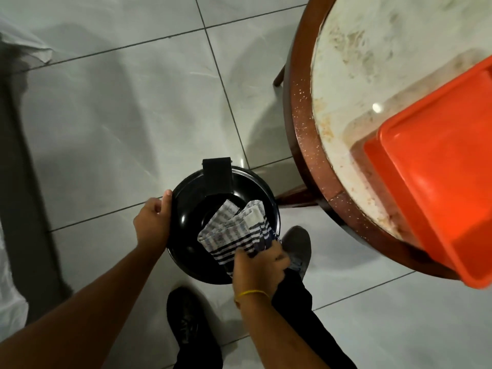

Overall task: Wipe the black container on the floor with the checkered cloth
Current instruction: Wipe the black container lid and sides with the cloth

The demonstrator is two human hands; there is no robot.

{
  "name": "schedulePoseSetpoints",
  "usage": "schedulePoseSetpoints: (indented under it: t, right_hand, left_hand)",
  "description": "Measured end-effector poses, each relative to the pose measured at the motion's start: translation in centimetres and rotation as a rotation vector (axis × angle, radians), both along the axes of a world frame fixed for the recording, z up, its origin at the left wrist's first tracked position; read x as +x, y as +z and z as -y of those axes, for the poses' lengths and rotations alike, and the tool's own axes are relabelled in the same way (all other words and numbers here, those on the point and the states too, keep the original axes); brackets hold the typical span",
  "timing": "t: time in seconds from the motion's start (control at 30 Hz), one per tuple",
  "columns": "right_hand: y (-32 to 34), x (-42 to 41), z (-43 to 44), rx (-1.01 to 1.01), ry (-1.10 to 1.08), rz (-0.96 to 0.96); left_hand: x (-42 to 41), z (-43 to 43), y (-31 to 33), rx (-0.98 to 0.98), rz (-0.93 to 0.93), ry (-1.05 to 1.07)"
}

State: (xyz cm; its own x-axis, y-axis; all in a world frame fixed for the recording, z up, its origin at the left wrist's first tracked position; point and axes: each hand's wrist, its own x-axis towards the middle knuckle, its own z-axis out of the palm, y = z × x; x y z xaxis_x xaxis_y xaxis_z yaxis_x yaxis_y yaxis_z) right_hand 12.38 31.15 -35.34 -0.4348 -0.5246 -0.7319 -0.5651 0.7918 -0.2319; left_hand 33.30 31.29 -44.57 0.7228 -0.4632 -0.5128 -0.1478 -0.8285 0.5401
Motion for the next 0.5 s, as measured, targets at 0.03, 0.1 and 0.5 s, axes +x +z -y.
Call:
schedulePoseSetpoints:
  t: [0.03, 0.1, 0.5]
  right_hand:
    - [0.3, -1.2, 0.2, -0.079, 0.075, -0.028]
    - [0.5, -3.1, 0.6, -0.197, 0.251, -0.007]
    - [-0.2, -5.8, 3.4, -0.093, 0.568, 0.145]
  left_hand:
    - [0.0, 0.1, 0.6, -0.023, 0.050, -0.012]
    - [-0.5, 0.6, 2.2, -0.061, 0.190, -0.113]
    - [-11.2, 7.9, 8.4, 0.057, 0.536, -2.072]
